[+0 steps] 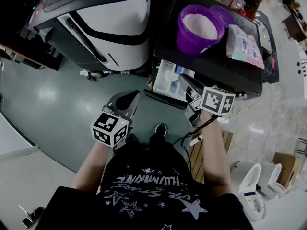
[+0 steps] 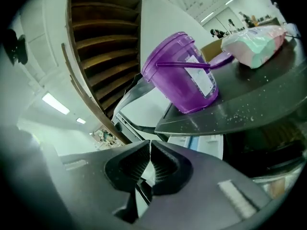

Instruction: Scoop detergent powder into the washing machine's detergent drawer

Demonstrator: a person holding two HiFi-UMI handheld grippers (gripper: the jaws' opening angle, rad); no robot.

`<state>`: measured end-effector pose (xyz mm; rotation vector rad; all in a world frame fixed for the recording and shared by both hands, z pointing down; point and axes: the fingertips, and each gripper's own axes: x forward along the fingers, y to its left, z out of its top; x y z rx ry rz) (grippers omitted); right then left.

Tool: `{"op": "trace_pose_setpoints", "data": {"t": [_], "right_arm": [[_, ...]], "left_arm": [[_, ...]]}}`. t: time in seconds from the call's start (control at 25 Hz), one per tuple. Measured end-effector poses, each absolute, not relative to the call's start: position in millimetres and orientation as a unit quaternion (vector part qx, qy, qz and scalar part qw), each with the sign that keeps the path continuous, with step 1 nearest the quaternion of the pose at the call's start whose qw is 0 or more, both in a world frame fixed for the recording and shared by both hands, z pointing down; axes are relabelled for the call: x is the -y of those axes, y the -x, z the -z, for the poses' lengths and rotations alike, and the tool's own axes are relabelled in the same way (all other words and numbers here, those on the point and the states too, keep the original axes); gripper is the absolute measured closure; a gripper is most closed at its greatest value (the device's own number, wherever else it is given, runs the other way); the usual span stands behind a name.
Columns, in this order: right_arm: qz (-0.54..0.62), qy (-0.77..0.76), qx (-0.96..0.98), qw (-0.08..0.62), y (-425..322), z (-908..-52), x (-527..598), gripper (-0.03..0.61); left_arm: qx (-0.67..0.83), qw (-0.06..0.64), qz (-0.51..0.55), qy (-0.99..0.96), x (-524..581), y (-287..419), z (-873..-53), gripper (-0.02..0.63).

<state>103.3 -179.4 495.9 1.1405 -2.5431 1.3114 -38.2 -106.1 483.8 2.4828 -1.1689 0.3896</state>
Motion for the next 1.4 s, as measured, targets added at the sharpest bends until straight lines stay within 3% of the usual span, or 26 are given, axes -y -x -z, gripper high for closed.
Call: {"op": "trace_pose_setpoints", "data": {"t": [0.4, 0.96, 1.4], "right_arm": [[-0.387, -0.402, 0.826, 0.079, -91.2, -512.2, 191.9, 0.543], [-0.250, -0.424, 0.847, 0.201, -82.0, -531.0, 214.2, 0.543], [-0.263, -0.419, 0.846, 0.201, -74.6, -526.1, 203.5, 0.543]], "left_arm": [[0.401, 0.196, -0.140, -0.884, 94.7, 45.1, -490.1, 0.612], [0.395, 0.201, -0.137, -0.886, 95.1, 47.2, -490.2, 0.612], [0.390, 0.204, -0.139, -0.887, 94.7, 51.1, -493.9, 0.612]]}}
